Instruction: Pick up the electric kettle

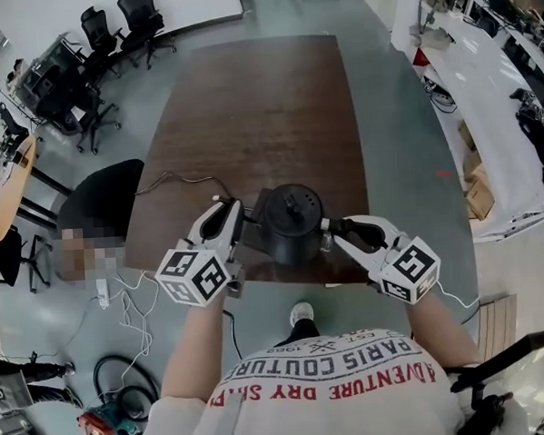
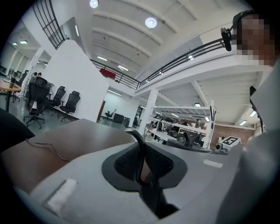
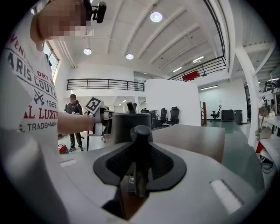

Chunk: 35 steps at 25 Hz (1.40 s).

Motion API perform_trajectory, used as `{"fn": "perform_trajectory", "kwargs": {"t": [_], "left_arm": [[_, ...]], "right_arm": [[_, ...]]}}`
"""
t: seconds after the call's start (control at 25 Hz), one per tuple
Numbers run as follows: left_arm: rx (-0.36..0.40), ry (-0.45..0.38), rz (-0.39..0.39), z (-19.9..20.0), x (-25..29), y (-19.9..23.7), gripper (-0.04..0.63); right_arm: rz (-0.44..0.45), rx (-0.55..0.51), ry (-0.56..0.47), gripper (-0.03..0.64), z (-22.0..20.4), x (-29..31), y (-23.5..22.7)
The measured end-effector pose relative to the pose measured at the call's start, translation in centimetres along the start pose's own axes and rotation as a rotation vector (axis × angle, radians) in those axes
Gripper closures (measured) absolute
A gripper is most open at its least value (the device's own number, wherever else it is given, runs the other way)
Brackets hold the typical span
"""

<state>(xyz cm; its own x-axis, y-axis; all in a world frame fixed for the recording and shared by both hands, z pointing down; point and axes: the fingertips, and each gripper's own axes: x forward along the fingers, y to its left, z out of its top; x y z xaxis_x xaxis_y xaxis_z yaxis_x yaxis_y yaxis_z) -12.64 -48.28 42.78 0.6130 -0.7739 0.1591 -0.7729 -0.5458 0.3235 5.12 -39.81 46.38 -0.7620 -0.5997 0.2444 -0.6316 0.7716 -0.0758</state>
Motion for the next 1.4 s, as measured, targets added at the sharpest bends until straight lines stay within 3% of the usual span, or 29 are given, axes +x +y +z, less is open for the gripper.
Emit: {"fn": "perform_trajectory", "kwargs": {"t": [0.56, 1.08, 1.4], "left_arm": [[-0.009, -0.041, 0.016, -1.7, -4.0, -5.5, 0.554], [0.006, -0.088, 0.06, -5.1, -12.8, -15.2, 0.554], [0.013, -0.093, 0.111, -6.4, -18.3, -18.2, 0.555]], "right_arm": [[0.022, -0.028, -0.004, 0.508, -0.9, -5.8, 3.3], [0.082, -0.035, -0.024, 0.508, -3.0, -15.5, 10.7], [0.117, -0.018, -0.044, 0.508, -4.0, -18.4, 15.5]]}}
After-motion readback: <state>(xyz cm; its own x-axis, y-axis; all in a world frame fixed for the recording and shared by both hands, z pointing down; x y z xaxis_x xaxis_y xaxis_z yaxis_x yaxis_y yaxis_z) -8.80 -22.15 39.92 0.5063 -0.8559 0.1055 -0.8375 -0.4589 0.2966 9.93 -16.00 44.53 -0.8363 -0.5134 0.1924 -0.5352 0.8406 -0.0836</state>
